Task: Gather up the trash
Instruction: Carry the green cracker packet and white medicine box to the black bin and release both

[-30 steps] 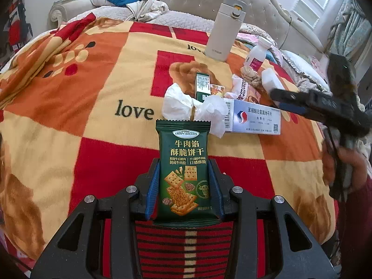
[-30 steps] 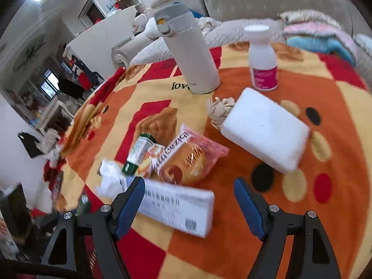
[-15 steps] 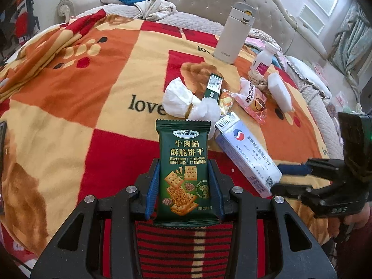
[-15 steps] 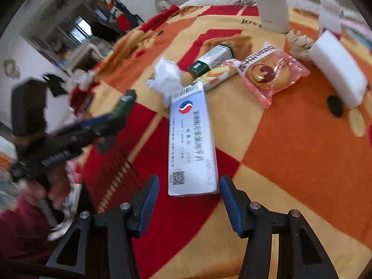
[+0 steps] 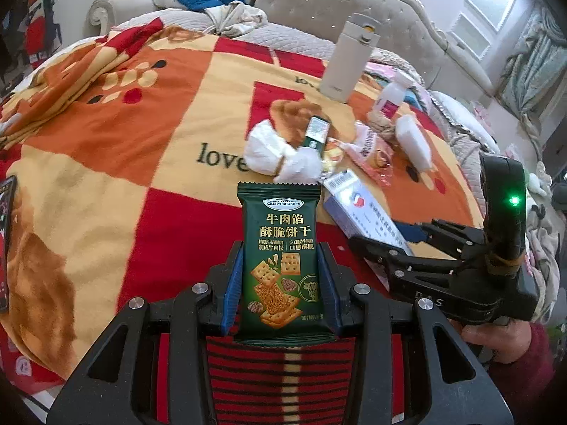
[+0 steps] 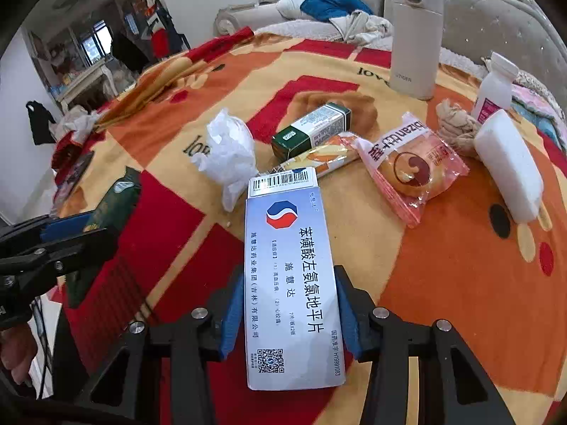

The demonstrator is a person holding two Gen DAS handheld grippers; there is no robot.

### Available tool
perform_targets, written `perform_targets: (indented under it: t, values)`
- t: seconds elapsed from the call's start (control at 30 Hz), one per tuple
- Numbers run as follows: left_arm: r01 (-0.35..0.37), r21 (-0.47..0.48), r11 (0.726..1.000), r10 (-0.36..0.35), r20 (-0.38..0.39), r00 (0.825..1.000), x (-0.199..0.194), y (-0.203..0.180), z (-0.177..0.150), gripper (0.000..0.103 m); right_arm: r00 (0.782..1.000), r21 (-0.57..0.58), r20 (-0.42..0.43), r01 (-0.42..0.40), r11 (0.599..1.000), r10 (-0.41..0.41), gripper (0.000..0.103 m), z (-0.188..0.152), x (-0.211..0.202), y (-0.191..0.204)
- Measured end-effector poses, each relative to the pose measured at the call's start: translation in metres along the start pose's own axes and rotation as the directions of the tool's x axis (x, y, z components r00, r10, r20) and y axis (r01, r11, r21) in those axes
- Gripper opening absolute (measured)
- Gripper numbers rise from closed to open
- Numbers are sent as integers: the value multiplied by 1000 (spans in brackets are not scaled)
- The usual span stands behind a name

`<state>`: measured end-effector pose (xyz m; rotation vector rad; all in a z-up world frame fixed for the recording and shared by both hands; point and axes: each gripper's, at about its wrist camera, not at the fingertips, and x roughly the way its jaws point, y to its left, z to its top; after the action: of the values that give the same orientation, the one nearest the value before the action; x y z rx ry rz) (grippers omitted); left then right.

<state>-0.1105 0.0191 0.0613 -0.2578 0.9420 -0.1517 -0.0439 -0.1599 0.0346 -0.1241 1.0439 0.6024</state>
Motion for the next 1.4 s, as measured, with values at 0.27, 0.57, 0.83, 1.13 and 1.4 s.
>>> perform_targets:
  t: [0.27,0.57,0.83,1.13,1.4]
  values:
    - [76,68,995,-74,-30,997,11,-53,-5,38,995,110,82,49,993,-58,46,-46,-70,-47]
    - [158,222,962,-144,-77,987,35,-158,-10,38,975,255,117,155,954,-190,46,-96,-132,-107]
    - [209,345,915,-178,-119,977,56,-245,-21,38,948,402,121,223,888,-293,46,-143,-179,-167]
    - [244,437,866,-200,-145,969,70,-317,-31,38,926,534,117,246,809,-358,46,-189,-212,-220]
    - [291,463,837,-229,-185,956,85,-362,-40,38,910,608,99,265,749,-402,46,-222,-229,-252]
